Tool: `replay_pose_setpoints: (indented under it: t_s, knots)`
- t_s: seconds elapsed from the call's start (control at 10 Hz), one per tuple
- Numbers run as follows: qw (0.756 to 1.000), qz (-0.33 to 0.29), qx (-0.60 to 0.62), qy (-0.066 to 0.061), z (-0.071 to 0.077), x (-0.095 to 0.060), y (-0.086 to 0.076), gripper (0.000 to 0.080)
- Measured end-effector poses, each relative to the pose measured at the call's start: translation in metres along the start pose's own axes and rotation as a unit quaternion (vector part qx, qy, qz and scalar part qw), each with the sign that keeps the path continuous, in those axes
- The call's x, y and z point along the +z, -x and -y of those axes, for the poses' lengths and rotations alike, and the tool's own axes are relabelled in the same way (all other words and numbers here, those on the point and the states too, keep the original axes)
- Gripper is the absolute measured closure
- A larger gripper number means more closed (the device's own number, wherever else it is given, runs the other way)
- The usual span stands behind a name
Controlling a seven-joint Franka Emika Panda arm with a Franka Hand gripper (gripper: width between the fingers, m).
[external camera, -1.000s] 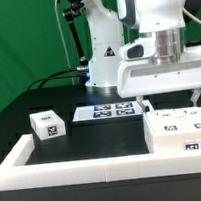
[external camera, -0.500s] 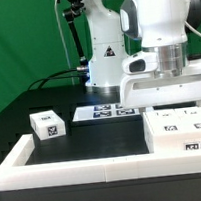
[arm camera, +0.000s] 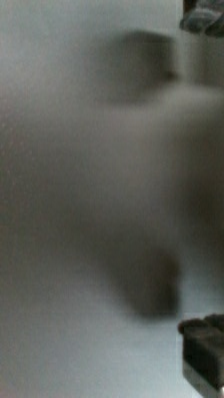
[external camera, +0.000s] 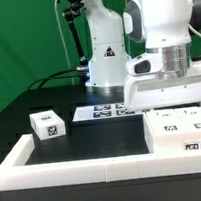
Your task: Assemble cabinet
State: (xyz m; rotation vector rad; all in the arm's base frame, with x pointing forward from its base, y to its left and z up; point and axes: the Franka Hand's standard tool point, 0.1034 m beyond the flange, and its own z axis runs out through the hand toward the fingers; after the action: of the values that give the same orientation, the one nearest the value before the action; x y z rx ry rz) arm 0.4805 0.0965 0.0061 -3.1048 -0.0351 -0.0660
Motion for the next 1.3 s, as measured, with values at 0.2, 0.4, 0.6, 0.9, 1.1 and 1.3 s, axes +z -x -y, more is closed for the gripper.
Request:
replay_pose_setpoints:
  t_s: [0.2, 0.4, 0.6, 0.9, 1.1, 1.3]
  knots:
    - [1.0, 0.0, -0.014, 0.003, -0.006, 0.0, -0.001, 0.0003]
    - [1.0, 0.0, -0.017, 0.003, -0.006, 0.0, -0.001, 0.0003]
    - [1.0, 0.0, -0.021, 0.003, -0.005, 0.0, -0.001, 0.0003]
    - [1.0, -0.004, -0.004, 0.003, -0.015, -0.002, -0.01, 0.0003]
    - [1.0, -0.008, -0.002, 0.002, -0.009, -0.003, -0.018, 0.0003]
    - [1.0, -0.009, 0.001, 0.0, -0.008, -0.001, -0.021, 0.0003]
